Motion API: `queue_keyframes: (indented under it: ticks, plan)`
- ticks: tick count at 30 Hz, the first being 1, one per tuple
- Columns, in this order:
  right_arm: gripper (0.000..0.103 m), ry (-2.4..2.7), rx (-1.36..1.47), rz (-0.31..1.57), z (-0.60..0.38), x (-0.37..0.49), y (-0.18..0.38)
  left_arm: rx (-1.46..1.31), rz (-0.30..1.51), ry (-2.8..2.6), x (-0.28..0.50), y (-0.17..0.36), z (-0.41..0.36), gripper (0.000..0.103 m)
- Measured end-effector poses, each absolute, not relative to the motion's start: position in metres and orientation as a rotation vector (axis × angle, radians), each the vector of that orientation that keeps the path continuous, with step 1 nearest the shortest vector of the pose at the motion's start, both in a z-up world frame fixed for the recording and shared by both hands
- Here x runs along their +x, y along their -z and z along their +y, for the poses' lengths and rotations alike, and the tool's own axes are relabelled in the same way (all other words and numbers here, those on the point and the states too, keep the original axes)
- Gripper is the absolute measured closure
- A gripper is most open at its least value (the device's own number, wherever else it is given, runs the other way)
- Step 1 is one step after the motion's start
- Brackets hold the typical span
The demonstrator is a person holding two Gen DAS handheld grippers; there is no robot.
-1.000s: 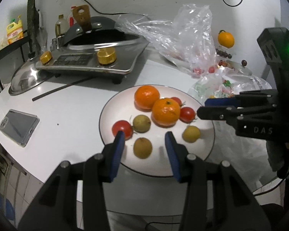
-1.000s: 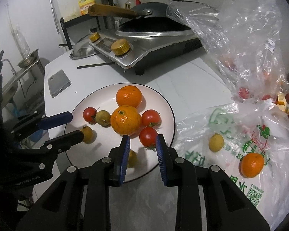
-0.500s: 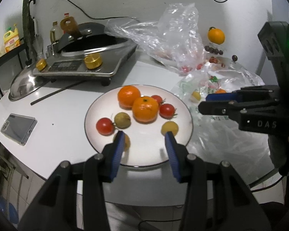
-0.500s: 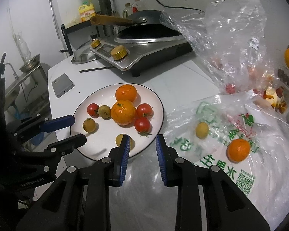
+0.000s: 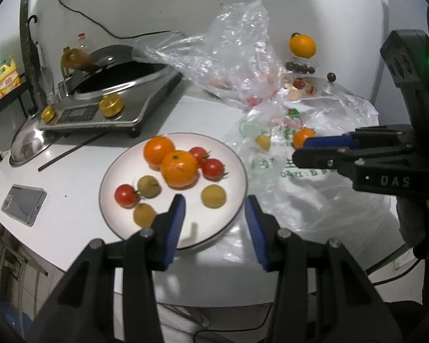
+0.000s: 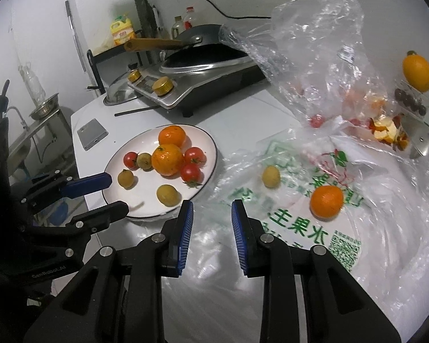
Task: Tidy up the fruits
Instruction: 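Move both open grippers back to the fruit on the bag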
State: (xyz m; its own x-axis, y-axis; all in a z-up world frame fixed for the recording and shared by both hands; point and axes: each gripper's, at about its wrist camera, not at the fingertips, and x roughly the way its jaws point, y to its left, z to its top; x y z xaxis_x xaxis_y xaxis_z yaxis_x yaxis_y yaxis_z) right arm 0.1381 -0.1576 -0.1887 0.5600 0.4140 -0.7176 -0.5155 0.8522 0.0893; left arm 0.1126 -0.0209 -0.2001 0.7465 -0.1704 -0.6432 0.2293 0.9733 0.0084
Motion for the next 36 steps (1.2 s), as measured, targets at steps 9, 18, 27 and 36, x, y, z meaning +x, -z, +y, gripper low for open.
queue_keyframes:
  ticks: [9, 18, 27, 36]
  plan:
    - [0.073, -0.52, -0.107, 0.796, -0.19, 0.134, 0.189, 0.128, 0.699, 0.246, 0.115, 0.198, -0.051, 0.058]
    - [0.073, -0.497, -0.083, 0.789, -0.217, 0.131, 0.191, 0.169, 0.708, 0.272, 0.118, 0.198, -0.079, 0.058]
    - [0.073, -0.48, -0.061, 0.793, -0.243, 0.133, 0.195, 0.188, 0.709, 0.295, 0.126, 0.197, -0.102, 0.058]
    - [0.073, -0.46, -0.055, 0.801, -0.256, 0.139, 0.199, 0.194, 0.706, 0.315, 0.139, 0.197, -0.112, 0.058]
